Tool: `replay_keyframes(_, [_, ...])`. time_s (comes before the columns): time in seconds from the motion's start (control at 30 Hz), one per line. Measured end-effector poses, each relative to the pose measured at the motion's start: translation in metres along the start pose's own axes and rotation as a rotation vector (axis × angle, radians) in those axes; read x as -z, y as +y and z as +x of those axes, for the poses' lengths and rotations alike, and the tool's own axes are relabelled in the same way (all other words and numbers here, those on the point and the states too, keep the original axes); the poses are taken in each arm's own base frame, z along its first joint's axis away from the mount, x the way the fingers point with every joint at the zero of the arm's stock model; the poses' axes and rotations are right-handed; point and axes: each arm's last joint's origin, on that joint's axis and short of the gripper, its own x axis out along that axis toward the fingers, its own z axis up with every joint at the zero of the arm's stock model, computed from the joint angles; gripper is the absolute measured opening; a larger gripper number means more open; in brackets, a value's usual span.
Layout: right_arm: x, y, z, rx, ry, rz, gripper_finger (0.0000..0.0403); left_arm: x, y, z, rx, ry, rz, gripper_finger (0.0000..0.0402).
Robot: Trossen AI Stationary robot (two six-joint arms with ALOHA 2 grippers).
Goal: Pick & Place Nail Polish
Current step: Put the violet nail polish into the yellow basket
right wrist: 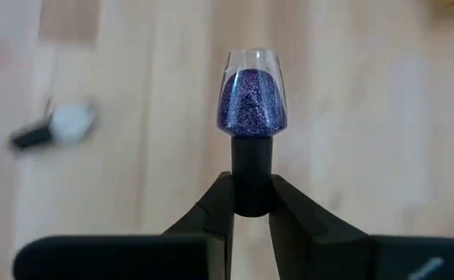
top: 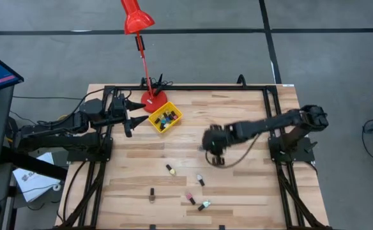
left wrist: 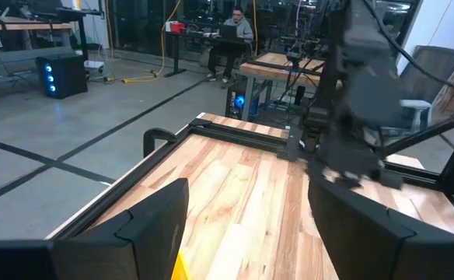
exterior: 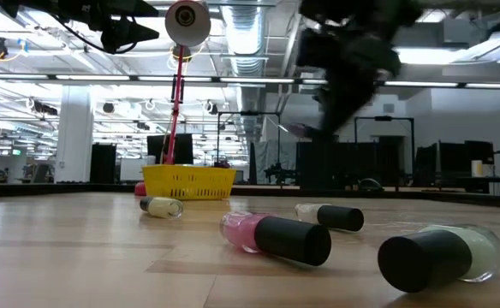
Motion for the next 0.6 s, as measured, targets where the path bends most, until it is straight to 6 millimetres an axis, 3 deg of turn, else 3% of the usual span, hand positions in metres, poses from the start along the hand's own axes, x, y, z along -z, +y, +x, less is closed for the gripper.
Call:
replay_keyframes(0.13, [-0.026, -0.044, -0.005, 0.069, -0.069, -0.013, 0.0045, 0.000, 0.000, 0.000, 0.000, 0.000, 0.000, 0.0260])
replay_keyframes(0.2, [-0.051, -0.067, -0.006, 0.117, -0.162, -0.006, 0.0045, 0.000, 0.000, 0.000, 0.000, 0.000, -0.001, 0.0259])
replay_keyframes(0.27, [-0.058, -0.082, -0.003, 0.127, -0.113, 0.003, 0.0045, 0.000, 0.000, 0.000, -0.005, 0.000, -0.001, 0.0260])
replay_keyframes(0.33, [-0.084, -0.100, 0.001, 0.158, -0.195, 0.013, 0.0046, 0.000, 0.000, 0.000, -0.010, 0.001, -0.001, 0.0259])
replay_keyframes(0.47, [-0.114, -0.124, 0.012, 0.185, -0.204, 0.035, 0.0046, 0.001, 0.000, 0.000, -0.014, 0.004, -0.003, 0.0260])
replay_keyframes(0.6, [-0.134, -0.140, 0.035, 0.181, -0.164, 0.099, 0.0046, 0.002, 0.001, 0.000, -0.016, 0.012, -0.004, 0.0260])
